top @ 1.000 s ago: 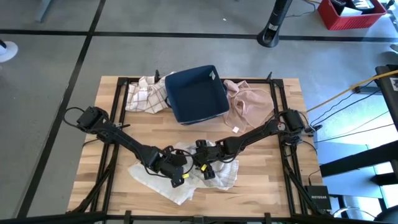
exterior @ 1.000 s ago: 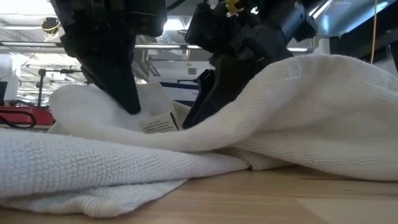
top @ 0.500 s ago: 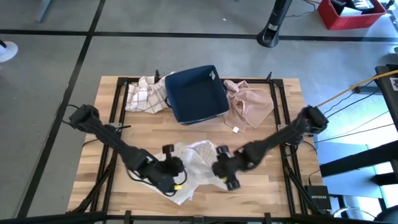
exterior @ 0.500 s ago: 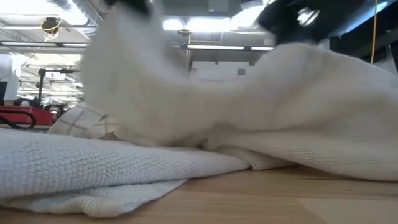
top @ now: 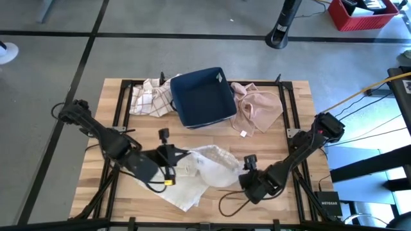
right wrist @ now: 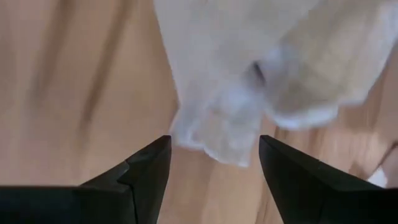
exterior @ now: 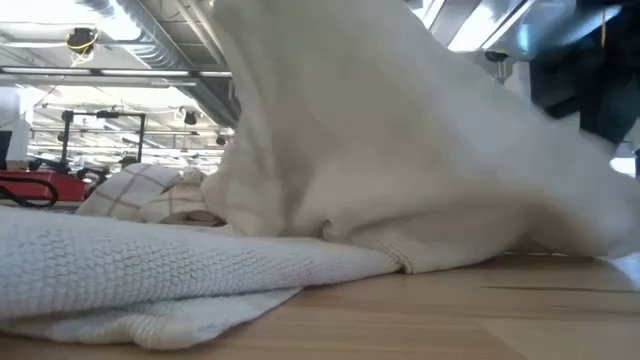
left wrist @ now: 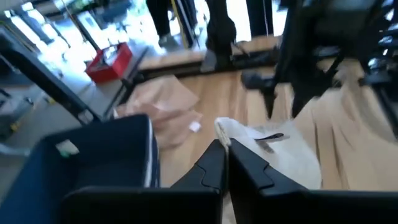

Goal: Fold towel
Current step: Fold the white with gray pattern towel on the table

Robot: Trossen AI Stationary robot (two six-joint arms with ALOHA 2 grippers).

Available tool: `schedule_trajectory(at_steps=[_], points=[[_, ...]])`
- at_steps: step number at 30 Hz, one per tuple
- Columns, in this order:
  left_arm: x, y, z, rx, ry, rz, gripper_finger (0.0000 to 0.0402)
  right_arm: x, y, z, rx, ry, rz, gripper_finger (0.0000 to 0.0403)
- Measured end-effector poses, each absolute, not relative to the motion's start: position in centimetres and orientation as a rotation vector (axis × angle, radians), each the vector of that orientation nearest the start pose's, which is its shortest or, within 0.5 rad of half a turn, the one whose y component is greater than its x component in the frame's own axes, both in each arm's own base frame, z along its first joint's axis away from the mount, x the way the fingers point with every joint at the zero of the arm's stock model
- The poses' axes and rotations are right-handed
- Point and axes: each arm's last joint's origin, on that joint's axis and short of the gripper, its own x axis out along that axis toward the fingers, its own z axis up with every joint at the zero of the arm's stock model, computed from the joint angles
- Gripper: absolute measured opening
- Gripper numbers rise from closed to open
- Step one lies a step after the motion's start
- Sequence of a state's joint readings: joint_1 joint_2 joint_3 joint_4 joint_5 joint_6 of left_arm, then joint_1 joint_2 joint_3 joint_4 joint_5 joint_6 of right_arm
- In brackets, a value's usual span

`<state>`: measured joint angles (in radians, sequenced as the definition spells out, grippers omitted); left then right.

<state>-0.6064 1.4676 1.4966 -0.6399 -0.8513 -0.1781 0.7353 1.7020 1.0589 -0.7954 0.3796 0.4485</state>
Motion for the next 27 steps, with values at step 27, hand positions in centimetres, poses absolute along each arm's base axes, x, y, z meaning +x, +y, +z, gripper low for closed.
schedule_trajectory(at_steps=[27], points=[[23.8,-13.9,42.8,0.253,0.292,0.269,0.0005,19.6,11.5,16.5,-0.185,1.034,-0.164,0.0195]])
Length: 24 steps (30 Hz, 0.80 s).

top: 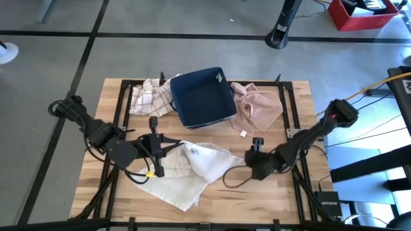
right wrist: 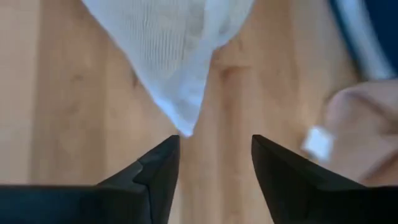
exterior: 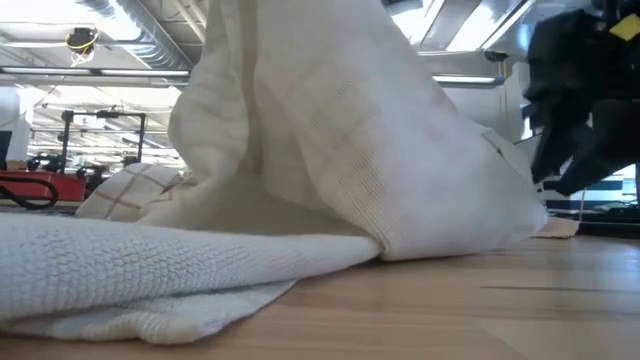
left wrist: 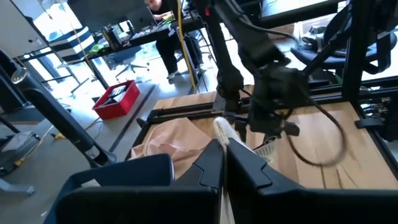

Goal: Fold towel
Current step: Fold the white with gray pattern towel on the table

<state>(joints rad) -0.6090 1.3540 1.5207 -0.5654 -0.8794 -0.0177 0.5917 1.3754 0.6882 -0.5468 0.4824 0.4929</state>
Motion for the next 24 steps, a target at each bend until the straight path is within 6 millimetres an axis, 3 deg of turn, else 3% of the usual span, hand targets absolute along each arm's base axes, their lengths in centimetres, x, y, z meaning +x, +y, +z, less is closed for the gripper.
schedule_trajectory(at_steps=[5,12,21,24], points=[[23.7,-14.1,42.5,0.262,0.300,0.259,0.0005,18.2,10.3,14.2,-0.027,0.916,-0.029,0.0180],[23.8,-14.0,42.5,0.284,0.301,0.258,0.0005,18.0,9.8,12.4,-0.215,0.839,-0.015,0.0177],[23.8,-14.0,42.5,0.282,0.300,0.258,0.0005,19.4,10.6,10.9,-0.415,0.779,0.073,0.0177],[23.8,-14.0,42.5,0.281,0.300,0.258,0.0005,19.5,10.6,10.2,-0.450,0.795,0.043,0.0159]])
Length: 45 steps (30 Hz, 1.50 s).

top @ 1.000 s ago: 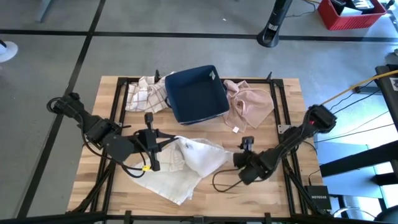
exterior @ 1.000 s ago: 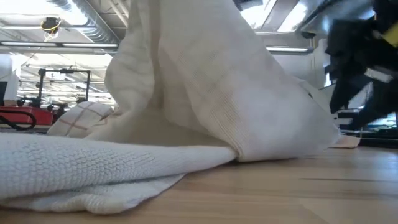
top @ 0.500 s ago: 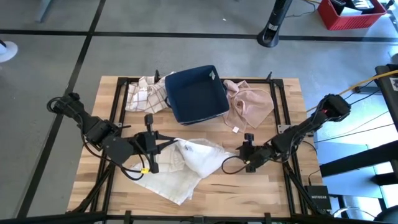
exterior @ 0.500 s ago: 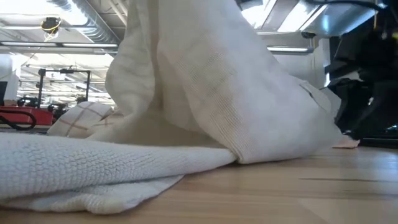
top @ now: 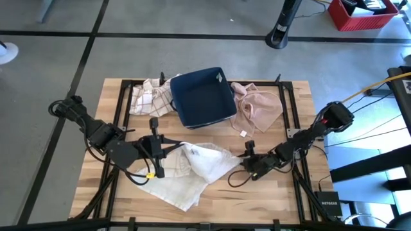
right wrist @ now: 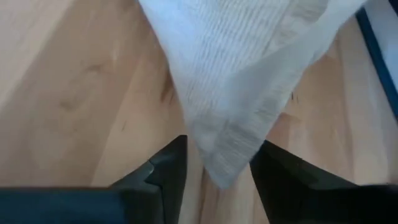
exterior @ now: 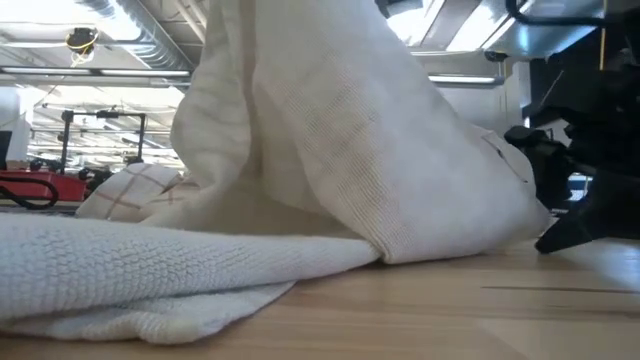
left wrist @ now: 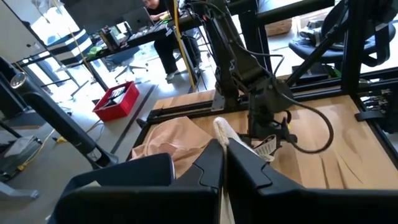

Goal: Fold towel
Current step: Fold the white with gray pattern towel on the table

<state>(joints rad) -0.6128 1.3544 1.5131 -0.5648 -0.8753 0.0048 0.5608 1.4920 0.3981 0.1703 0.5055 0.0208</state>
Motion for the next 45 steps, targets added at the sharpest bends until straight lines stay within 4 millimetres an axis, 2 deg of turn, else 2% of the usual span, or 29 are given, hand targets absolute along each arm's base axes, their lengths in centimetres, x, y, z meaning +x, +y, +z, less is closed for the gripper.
schedule_trajectory(at_steps=[2,4,6,7,10,12,20,26,30,34,39,45], points=[[23.8,-14.0,42.5,0.283,0.300,0.258,0.0005,19.5,10.7,10.2,-0.444,0.796,0.044,0.0126],[23.8,-14.0,42.5,0.300,0.302,0.256,0.0005,19.8,10.8,10.5,-0.458,0.802,0.047,0.0075],[23.8,-14.0,42.6,0.325,0.297,0.252,0.0005,20.2,11.1,11.6,-0.485,0.790,0.059,0.0023],[23.8,-14.0,42.8,0.335,0.288,0.253,0.0005,20.5,11.2,12.4,-0.492,0.773,0.061,0.0013],[23.7,-14.0,43.6,0.360,0.258,0.251,0.0005,20.6,11.1,14.6,-0.523,0.766,-0.011,0.0017],[23.3,-13.9,44.8,0.351,0.230,0.263,0.0005,20.6,11.0,16.9,-0.535,0.757,-0.039,0.0008],[21.2,-12.9,49.9,0.410,0.146,0.394,0.0005,18.6,9.5,29.4,-0.468,0.682,-0.151,0.0005],[19.5,-11.6,53.0,0.462,0.128,0.509,0.0005,16.3,7.7,39.1,-0.325,0.519,-0.288,0.0011],[18.8,-10.7,54.5,0.457,0.113,0.554,0.0005,14.5,6.5,44.5,-0.252,0.398,-0.325,0.0004],[18.5,-10.0,54.9,0.463,0.114,0.577,0.0005,13.0,5.4,48.0,-0.216,0.297,-0.364,0.0009],[18.3,-8.9,55.3,0.469,0.125,0.647,0.0005,11.8,4.6,50.3,-0.217,0.239,-0.393,0.0004],[17.8,-7.8,58.3,0.319,-0.071,0.710,0.0005,10.9,3.8,53.6,-0.235,0.116,-0.499,0.0007]])
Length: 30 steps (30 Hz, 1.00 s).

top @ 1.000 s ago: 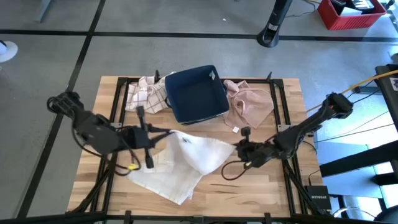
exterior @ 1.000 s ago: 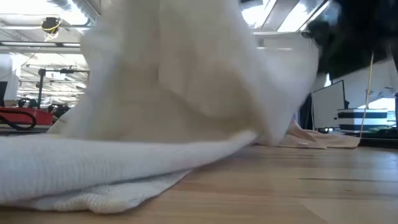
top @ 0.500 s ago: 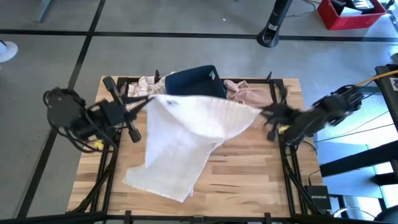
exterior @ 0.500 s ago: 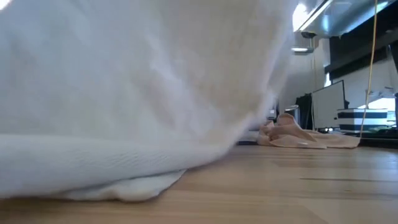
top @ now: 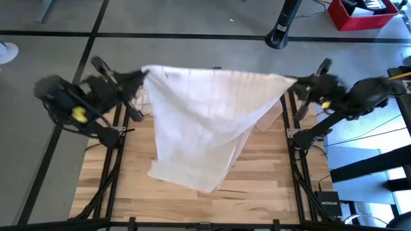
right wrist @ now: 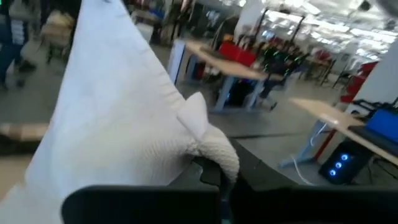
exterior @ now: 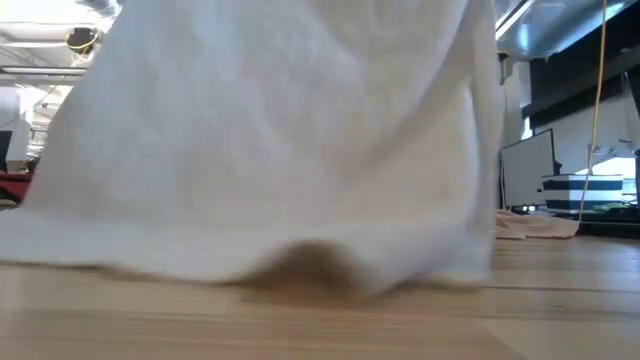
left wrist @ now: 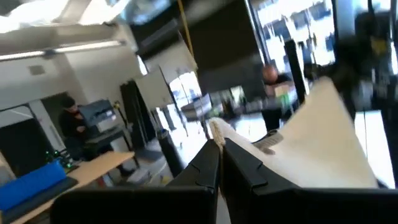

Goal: Fold towel
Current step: Fold the white with gray pattern towel on the table

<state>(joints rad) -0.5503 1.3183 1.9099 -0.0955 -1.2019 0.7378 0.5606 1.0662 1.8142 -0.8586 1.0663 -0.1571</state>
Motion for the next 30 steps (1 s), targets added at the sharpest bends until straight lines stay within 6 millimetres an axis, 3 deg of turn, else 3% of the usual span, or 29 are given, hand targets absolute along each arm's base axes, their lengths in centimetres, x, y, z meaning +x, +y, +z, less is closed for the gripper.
schedule_trajectory(at_steps=[4,10,14,21,26,30], points=[[17.2,-7.4,59.4,0.313,-0.128,0.746,0.0005,10.1,3.4,55.5,-0.211,0.055,-0.503,0.0004],[17.0,-7.3,58.8,0.366,-0.004,0.813,0.0005,9.6,3.0,55.2,-0.199,0.081,-0.523,0.0007],[17.3,-7.5,57.9,0.451,0.089,0.824,0.0005,9.4,2.9,53.8,-0.225,0.173,-0.520,0.0005],[17.9,-7.9,55.4,0.521,0.195,0.782,0.0005,10.8,3.8,51.2,-0.281,0.360,-0.510,0.0005],[17.7,-8.6,52.5,0.435,0.243,0.620,0.0005,12.6,5.1,48.5,-0.296,0.484,-0.477,0.0003],[17.2,-9.5,49.8,0.286,0.336,0.463,0.0005,14.2,6.2,45.2,-0.308,0.584,-0.455,0.0004]])
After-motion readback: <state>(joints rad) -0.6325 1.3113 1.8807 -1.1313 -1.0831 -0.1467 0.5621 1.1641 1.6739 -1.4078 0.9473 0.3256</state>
